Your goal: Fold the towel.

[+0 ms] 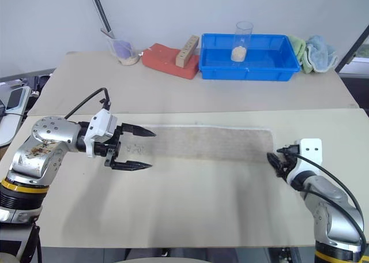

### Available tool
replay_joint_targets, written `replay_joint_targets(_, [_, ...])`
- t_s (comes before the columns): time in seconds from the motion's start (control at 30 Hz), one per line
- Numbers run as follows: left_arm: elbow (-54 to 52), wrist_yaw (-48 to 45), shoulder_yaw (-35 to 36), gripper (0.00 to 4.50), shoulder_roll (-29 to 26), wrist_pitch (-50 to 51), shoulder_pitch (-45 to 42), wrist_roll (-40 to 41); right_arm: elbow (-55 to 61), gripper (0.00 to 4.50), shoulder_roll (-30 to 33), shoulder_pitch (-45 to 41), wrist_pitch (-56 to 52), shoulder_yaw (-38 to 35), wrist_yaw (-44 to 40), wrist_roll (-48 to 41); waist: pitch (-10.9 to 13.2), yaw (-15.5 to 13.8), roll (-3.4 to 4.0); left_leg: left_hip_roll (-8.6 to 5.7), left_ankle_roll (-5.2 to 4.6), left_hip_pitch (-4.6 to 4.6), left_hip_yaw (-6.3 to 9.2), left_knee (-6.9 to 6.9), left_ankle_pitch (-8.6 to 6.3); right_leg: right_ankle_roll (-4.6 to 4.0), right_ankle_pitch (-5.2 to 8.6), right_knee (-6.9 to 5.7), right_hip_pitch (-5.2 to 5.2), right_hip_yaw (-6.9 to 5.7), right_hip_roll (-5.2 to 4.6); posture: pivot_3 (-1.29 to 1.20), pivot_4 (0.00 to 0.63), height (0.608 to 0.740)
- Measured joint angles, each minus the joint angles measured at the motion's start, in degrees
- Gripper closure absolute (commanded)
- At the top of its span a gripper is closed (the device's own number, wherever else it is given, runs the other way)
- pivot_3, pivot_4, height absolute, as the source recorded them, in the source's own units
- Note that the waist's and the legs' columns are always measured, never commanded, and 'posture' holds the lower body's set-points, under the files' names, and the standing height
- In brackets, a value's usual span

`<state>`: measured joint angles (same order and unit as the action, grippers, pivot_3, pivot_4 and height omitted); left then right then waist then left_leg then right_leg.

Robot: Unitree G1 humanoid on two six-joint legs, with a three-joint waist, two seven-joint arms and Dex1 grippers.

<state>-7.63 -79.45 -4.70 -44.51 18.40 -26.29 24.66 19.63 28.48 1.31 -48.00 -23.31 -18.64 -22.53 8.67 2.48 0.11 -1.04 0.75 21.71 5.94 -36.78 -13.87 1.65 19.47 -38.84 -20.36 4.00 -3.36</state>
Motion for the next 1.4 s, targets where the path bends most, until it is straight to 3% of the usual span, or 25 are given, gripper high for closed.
replay_joint_targets(0.13, [1.16, 0.03, 0.01, 0.0, -0.29, -0.99, 0.22, -0.07, -0.29, 4.37, -0.21, -0.22, 0.13, 0.11, 0.15, -0.18, 0.0, 0.0, 0.0, 0.0, 0.0, 0.0, 0.01, 0.0, 0.0, 0.0, 0.0, 0.0, 0.0, 0.0, 0.0, 0.0, 0.15, 0.74])
replay_joint_targets(0.17, [1.21, 0.04, 0.02, 0.0, -0.36, -1.01, 0.22, -0.07, -0.38, 4.44, -0.3, -0.34, 0.13, 0.11, 0.16, -0.19, 0.0, 0.0, 0.0, 0.0, 0.0, 0.0, 0.01, 0.01, 0.0, 0.0, 0.0, 0.0, 0.0, 0.0, 0.0, 0.0, 0.15, 0.74])
replay_joint_targets(0.37, [1.74, 0.8, 0.77, 0.0, -0.61, -1.05, 0.25, -0.01, -0.24, 4.44, -0.14, -2.31, -1.01, -0.39, -0.54, -3.2, 0.01, 0.14, 0.0, 0.0, 0.0, 0.01, 0.0, 0.01, 0.0, 0.0, 0.0, 0.0, -0.02, 0.01, 0.0, 0.0, 0.15, 0.74])
replay_joint_targets(0.57, [2.05, 1.11, 5.06, 0.0, -4.07, -0.59, 0.54, 0.61, 10.58, 4.44, 2.66, -11.9, -6.67, 1.55, -3.82, -12.67, 0.02, 0.58, 0.02, 0.08, -0.01, -0.03, 0.08, 0.1, 0.0, 0.0, 0.0, -0.02, -0.04, -0.05, 0.09, 0.0, 0.15, 0.74])
replay_joint_targets(0.73, [1.56, -0.15, 8.66, 0.0, -6.93, 2.13, 0.76, 4.72, 11.68, 4.44, -1.57, -18.2, -8.23, 14.33, -3.82, -13.97, 0.06, 0.32, -0.06, 0.06, -0.01, -0.01, 0.13, 0.11, 0.0, 0.0, 0.0, -0.01, -0.08, -0.07, 0.06, 0.0, 0.15, 0.74])
replay_joint_targets(0.87, [-0.81, 0.47, 10.41, 0.0, -8.2, 4.73, 1.32, 6.51, 4.74, 4.44, -5.22, -20.7, -5.56, 25.9, -3.88, -8.98, 0.06, -0.02, -0.07, -0.01, 0.0, -0.01, 0.16, 0.09, 0.0, 0.0, 0.0, 0.0, -0.07, -0.07, -0.01, 0.0, 0.15, 0.74])
replay_joint_targets(1.07, [-4.4, 3.4, 10.46, 0.0, -8.2, 6.86, 2.65, 7.0, -5.04, 4.44, -8.44, -23.47, -0.83, 32.0, -4.31, -2.72, 0.06, 0.14, -0.06, 0.01, 0.0, 0.0, 0.22, 0.09, 0.0, 0.0, 0.0, -0.08, -0.19, -0.07, 0.01, 0.0, 0.15, 0.74])
replay_joint_targets(1.1, [-5.13, 4.45, 10.52, 0.0, -8.2, 7.82, 2.94, 7.01, -6.24, 3.74, -9.09, -24.14, -0.19, 31.97, -4.32, -2.09, 0.06, 0.18, -0.06, 0.02, 0.0, -0.01, 0.24, 0.09, 0.0, 0.0, 0.0, -0.09, -0.19, -0.07, 0.02, 0.0, 0.15, 0.74])
replay_joint_targets(1.4, [-7.75, 15.85, 14.3, 0.0, -6.05, 14.04, 8.32, 7.37, -3.15, 0.72, -8.99, -25.58, 0.54, 31.95, -7.05, -1.38, 0.05, 0.31, -0.06, 0.06, 0.0, 0.02, 0.37, 0.12, 0.0, 0.0, 0.0, -0.17, -0.37, -0.04, 0.02, 0.0, 0.15, 0.74])
